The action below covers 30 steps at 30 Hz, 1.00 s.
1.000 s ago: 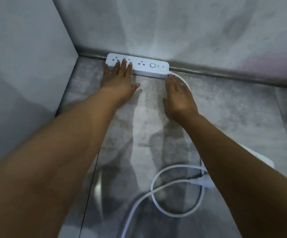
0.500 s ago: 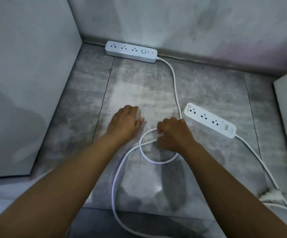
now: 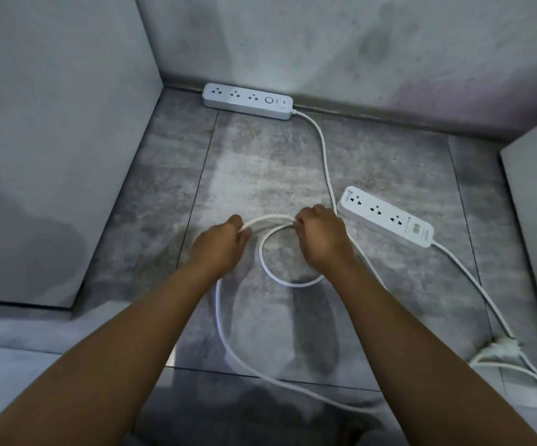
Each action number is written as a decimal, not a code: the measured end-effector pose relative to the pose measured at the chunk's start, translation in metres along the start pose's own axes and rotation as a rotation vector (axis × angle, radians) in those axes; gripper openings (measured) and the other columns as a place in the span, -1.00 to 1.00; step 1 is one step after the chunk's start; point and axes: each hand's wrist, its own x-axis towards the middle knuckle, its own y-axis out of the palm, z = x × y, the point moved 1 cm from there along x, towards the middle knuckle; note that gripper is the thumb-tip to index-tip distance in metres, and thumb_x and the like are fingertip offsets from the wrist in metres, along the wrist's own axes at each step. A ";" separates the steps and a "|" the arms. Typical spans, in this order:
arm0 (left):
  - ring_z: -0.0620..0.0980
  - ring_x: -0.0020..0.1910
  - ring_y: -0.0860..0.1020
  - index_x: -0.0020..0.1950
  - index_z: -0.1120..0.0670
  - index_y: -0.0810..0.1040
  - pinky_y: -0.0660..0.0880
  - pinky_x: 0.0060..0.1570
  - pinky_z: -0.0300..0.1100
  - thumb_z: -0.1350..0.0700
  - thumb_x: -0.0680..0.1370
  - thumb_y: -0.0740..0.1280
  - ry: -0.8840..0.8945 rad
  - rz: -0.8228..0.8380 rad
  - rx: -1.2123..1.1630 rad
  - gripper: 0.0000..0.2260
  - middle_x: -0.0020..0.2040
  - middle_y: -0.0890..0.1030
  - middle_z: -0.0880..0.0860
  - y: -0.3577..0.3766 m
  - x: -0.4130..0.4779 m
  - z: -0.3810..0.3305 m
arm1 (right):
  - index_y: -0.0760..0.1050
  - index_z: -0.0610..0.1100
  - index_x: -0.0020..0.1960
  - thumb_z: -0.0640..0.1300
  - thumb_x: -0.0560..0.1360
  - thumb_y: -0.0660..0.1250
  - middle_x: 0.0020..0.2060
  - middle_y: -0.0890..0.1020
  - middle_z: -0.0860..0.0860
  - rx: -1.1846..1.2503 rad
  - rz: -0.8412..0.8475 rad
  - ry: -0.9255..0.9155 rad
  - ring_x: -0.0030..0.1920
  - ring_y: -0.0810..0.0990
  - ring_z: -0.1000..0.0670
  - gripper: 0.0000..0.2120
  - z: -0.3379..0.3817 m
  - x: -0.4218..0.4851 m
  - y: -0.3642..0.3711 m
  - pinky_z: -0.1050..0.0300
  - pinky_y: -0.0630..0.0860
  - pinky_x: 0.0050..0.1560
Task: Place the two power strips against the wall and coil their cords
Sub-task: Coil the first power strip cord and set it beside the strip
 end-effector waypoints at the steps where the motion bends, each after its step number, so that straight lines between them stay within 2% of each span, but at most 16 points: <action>1: 0.21 -0.26 0.56 -0.14 0.13 0.36 0.41 -0.29 -0.04 -0.06 0.64 0.19 -0.060 0.016 -0.123 -0.71 -0.26 0.56 0.21 -0.004 0.003 0.002 | 0.53 -0.23 0.13 -0.13 0.64 0.16 0.08 0.55 -0.21 0.126 -0.041 0.085 0.11 0.51 -0.24 -0.76 -0.001 0.003 -0.003 -0.03 0.41 0.07; 3: 0.15 -0.37 0.56 -0.21 0.15 0.37 0.49 -0.33 -0.09 -0.08 0.62 0.22 -0.144 0.009 -0.380 -0.66 -0.33 0.54 0.17 -0.013 0.010 0.003 | 0.54 -0.25 0.10 -0.14 0.64 0.17 0.08 0.57 -0.23 0.375 -0.084 0.258 0.09 0.54 -0.23 -0.76 -0.004 0.009 -0.012 0.01 0.42 0.05; 5: 0.05 -0.48 0.52 -0.22 0.18 0.41 0.46 -0.42 -0.22 -0.06 0.62 0.24 -0.196 -0.007 -0.595 -0.65 -0.38 0.49 0.11 -0.021 0.014 0.002 | 0.54 -0.26 0.08 -0.16 0.63 0.17 0.04 0.61 -0.19 0.539 -0.113 0.371 0.05 0.57 -0.18 -0.77 -0.005 0.016 -0.022 0.07 0.42 0.02; 7: 0.03 -0.51 0.50 -0.23 0.16 0.44 0.43 -0.41 -0.21 -0.07 0.62 0.24 -0.228 0.002 -0.735 -0.65 -0.41 0.48 0.08 -0.025 0.016 -0.001 | 0.53 -0.23 0.04 -0.18 0.63 0.15 -0.12 0.61 -0.13 0.763 -0.132 0.492 -0.09 0.57 -0.14 -0.80 -0.002 0.020 -0.030 0.04 0.46 -0.04; 8: 0.03 -0.50 0.50 -0.22 0.14 0.46 0.43 -0.38 -0.19 -0.08 0.62 0.23 -0.243 0.018 -0.791 -0.65 -0.41 0.48 0.09 -0.024 0.016 -0.001 | 0.51 -0.21 0.00 -0.21 0.64 0.13 -0.23 0.57 -0.10 0.947 -0.145 0.559 -0.21 0.55 -0.09 -0.81 0.001 0.021 -0.033 0.03 0.49 -0.13; 10: 0.02 -0.48 0.51 -0.18 0.13 0.50 0.47 -0.35 -0.16 -0.08 0.63 0.21 -0.297 0.051 -0.902 -0.67 -0.40 0.49 0.08 -0.021 0.015 -0.001 | 0.46 -0.19 -0.11 -0.29 0.64 0.10 -0.37 0.43 -0.07 1.381 -0.159 0.693 -0.43 0.44 0.04 -0.78 0.008 0.023 -0.040 0.17 0.43 -0.39; 12: 0.02 -0.45 0.50 -0.13 0.12 0.54 0.52 -0.30 -0.13 -0.05 0.65 0.19 -0.365 0.081 -1.032 -0.70 -0.39 0.47 0.07 -0.016 0.012 -0.001 | 0.40 -0.20 -0.18 -0.33 0.64 0.09 -0.40 0.37 -0.07 1.774 -0.175 0.804 -0.49 0.38 0.08 -0.75 0.016 0.024 -0.045 0.26 0.42 -0.50; 14: -0.02 -0.46 0.46 -0.07 0.10 0.57 0.52 -0.25 -0.09 0.04 0.67 0.16 -0.385 0.116 -1.161 -0.74 -0.37 0.45 0.05 -0.013 0.010 -0.005 | 0.38 -0.23 -0.18 -0.33 0.65 0.09 -0.39 0.42 -0.10 2.033 -0.177 0.900 -0.45 0.46 0.05 -0.75 0.023 0.023 -0.044 0.26 0.53 -0.49; 16: -0.06 -0.47 0.43 0.00 0.07 0.60 0.48 -0.28 -0.14 0.10 0.67 0.16 -0.366 0.164 -1.247 -0.78 -0.35 0.44 0.05 -0.011 0.009 -0.015 | 0.39 -0.26 -0.17 -0.36 0.65 0.09 -0.37 0.51 -0.14 2.187 -0.158 0.944 -0.48 0.58 0.03 -0.76 0.033 0.022 -0.040 0.20 0.62 -0.43; 18: -0.08 -0.47 0.38 0.08 0.06 0.61 0.47 -0.37 -0.21 0.06 0.65 0.22 -0.355 0.181 -1.327 -0.81 -0.29 0.45 0.04 -0.012 0.008 -0.027 | 0.43 -0.27 -0.18 -0.36 0.63 0.13 -0.45 0.60 -0.13 2.182 -0.086 0.931 -0.51 0.62 0.04 -0.77 0.044 0.018 -0.033 0.19 0.62 -0.39; 19: -0.09 -0.47 0.36 0.13 0.06 0.60 0.47 -0.40 -0.23 0.02 0.64 0.23 -0.361 0.173 -1.365 -0.79 -0.24 0.47 0.04 -0.013 0.009 -0.033 | 0.45 -0.25 -0.19 -0.34 0.61 0.17 -0.49 0.61 -0.09 2.096 -0.030 0.916 -0.50 0.62 0.06 -0.78 0.050 0.016 -0.030 0.22 0.60 -0.41; 21: -0.09 -0.46 0.38 0.15 0.10 0.58 0.47 -0.44 -0.26 -0.02 0.65 0.20 -0.400 0.124 -1.414 -0.74 -0.16 0.55 0.04 -0.015 0.013 -0.039 | 0.50 -0.17 -0.22 -0.26 0.56 0.25 -0.48 0.60 0.02 1.809 0.088 0.884 -0.47 0.57 0.11 -0.82 0.058 0.012 -0.021 0.26 0.47 -0.49; 24: -0.07 -0.32 0.52 0.03 0.08 0.58 0.49 -0.34 -0.27 0.01 0.67 0.14 -0.463 0.062 -1.415 -0.74 -0.14 0.63 0.02 -0.017 0.017 -0.041 | 0.53 -0.07 -0.24 -0.14 0.49 0.37 -0.39 0.55 0.05 1.462 0.202 0.841 -0.43 0.44 0.10 -0.86 0.064 0.002 -0.008 0.21 0.29 -0.43; 26: -0.07 -0.27 0.56 -0.06 0.08 0.56 0.47 -0.23 -0.24 0.01 0.67 0.14 -0.487 0.041 -1.439 -0.73 -0.20 0.65 -0.02 -0.020 0.020 -0.040 | 0.55 -0.05 -0.20 -0.03 0.49 0.40 -0.36 0.50 0.08 1.375 0.293 0.816 -0.39 0.40 0.10 -0.86 0.066 -0.003 -0.008 0.22 0.25 -0.41; 28: -0.08 -0.33 0.55 -0.12 0.08 0.51 0.46 -0.23 -0.23 0.02 0.68 0.13 -0.503 0.012 -1.485 -0.73 -0.36 0.61 -0.06 -0.025 0.023 -0.038 | 0.53 -0.06 -0.16 0.03 0.49 0.41 -0.36 0.46 0.08 1.296 0.356 0.809 -0.39 0.37 0.10 -0.82 0.062 -0.003 -0.013 0.26 0.26 -0.47; 30: -0.08 -0.47 0.45 -0.13 0.10 0.45 0.49 -0.27 -0.19 0.02 0.68 0.12 -0.502 -0.013 -1.565 -0.73 -0.50 0.45 -0.07 -0.033 0.028 -0.032 | 0.49 -0.08 -0.15 0.07 0.47 0.41 -0.35 0.45 0.04 1.230 0.283 0.809 -0.42 0.36 0.08 -0.76 0.052 0.002 -0.020 0.26 0.26 -0.54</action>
